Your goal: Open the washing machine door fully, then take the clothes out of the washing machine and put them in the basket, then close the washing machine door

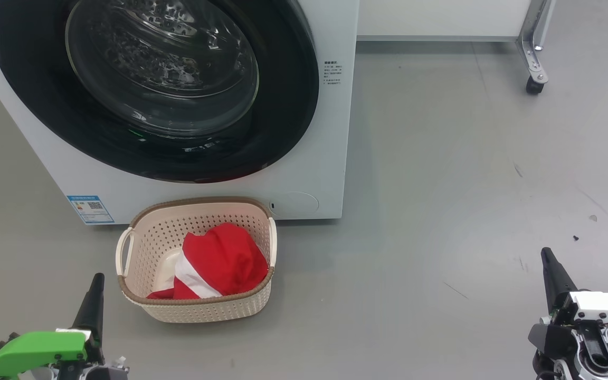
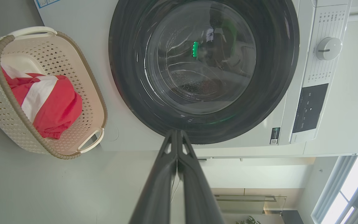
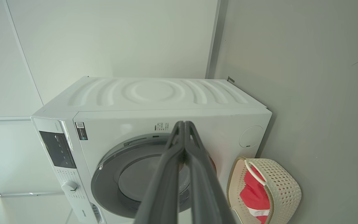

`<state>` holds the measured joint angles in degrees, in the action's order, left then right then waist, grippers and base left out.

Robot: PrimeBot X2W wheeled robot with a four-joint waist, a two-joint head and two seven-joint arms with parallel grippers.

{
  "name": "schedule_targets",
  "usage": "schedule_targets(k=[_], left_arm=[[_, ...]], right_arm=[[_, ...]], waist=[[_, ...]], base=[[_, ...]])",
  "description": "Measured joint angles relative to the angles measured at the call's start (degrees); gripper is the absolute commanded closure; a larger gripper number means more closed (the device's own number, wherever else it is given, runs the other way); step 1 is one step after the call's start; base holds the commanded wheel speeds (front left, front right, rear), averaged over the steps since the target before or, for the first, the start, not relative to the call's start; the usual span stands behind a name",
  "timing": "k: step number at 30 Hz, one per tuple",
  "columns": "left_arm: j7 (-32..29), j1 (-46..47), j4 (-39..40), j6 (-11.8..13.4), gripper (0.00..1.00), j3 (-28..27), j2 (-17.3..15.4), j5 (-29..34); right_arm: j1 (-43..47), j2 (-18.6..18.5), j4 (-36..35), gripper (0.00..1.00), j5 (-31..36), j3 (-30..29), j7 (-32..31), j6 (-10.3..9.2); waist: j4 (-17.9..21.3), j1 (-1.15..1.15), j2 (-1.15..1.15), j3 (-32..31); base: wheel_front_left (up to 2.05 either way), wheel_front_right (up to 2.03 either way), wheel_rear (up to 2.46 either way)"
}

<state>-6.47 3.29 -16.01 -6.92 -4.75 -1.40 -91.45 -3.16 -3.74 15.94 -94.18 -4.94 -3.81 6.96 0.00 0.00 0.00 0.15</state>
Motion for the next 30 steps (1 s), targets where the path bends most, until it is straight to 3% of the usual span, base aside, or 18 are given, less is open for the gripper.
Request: schedule_targets(k=[30], left_arm=[[0.0,0.0,0.1,0.0,1.00,0.0,0.0,0.0]], right_arm=[[-0.2,0.0,0.2,1.00,0.0,-0.1,0.0,0.00]], waist=[[0.0,0.00,0.00,0.0]], base=[[0.00,0.00,0.00]])
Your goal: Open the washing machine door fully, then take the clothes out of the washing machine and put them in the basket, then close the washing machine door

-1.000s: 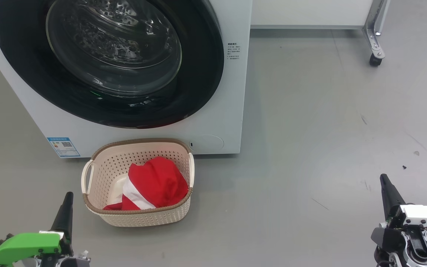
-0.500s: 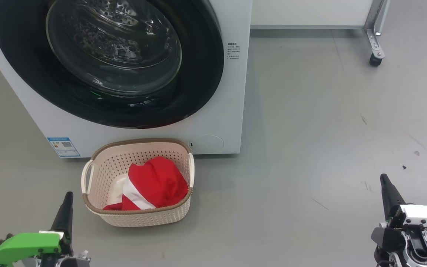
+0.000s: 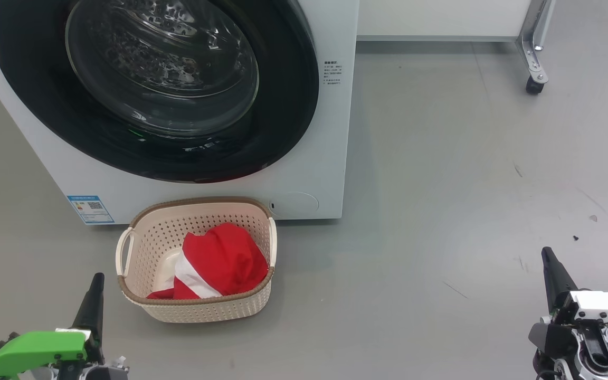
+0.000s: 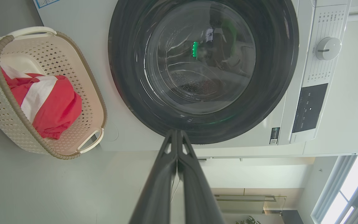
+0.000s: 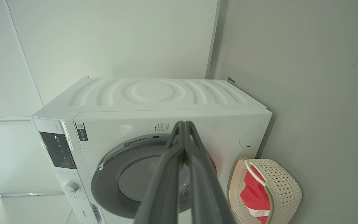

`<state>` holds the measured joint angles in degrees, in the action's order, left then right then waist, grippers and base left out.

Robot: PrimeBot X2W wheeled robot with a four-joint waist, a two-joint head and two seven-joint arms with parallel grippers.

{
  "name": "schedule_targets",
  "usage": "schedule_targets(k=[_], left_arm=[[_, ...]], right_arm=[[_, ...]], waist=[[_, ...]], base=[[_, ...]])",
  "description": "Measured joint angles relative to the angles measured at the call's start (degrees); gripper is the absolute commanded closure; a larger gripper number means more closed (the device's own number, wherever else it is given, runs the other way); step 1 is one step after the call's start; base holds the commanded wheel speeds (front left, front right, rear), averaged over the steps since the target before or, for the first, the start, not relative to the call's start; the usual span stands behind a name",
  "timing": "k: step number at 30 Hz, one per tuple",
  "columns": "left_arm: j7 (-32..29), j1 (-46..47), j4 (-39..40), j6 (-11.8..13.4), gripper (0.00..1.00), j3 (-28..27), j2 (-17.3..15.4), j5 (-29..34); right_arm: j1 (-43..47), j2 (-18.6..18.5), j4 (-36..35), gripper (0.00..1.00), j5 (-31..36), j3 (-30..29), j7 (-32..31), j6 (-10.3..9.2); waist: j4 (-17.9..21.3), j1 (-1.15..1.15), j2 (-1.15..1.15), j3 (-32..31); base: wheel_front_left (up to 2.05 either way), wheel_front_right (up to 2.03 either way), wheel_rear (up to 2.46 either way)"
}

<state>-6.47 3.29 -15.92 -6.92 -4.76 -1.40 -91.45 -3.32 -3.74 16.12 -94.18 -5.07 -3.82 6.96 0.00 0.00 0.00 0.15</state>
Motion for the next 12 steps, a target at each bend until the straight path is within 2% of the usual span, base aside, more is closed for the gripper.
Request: schedule_targets(k=[12], left_arm=[[0.0,0.0,0.0,0.0,1.00,0.0,0.0,0.0]], right_arm=[[0.0,0.0,0.0,1.00,0.0,-0.1,-0.4,0.00]], waist=[[0.0,0.00,0.00,0.0]], base=[[0.00,0.00,0.00]])
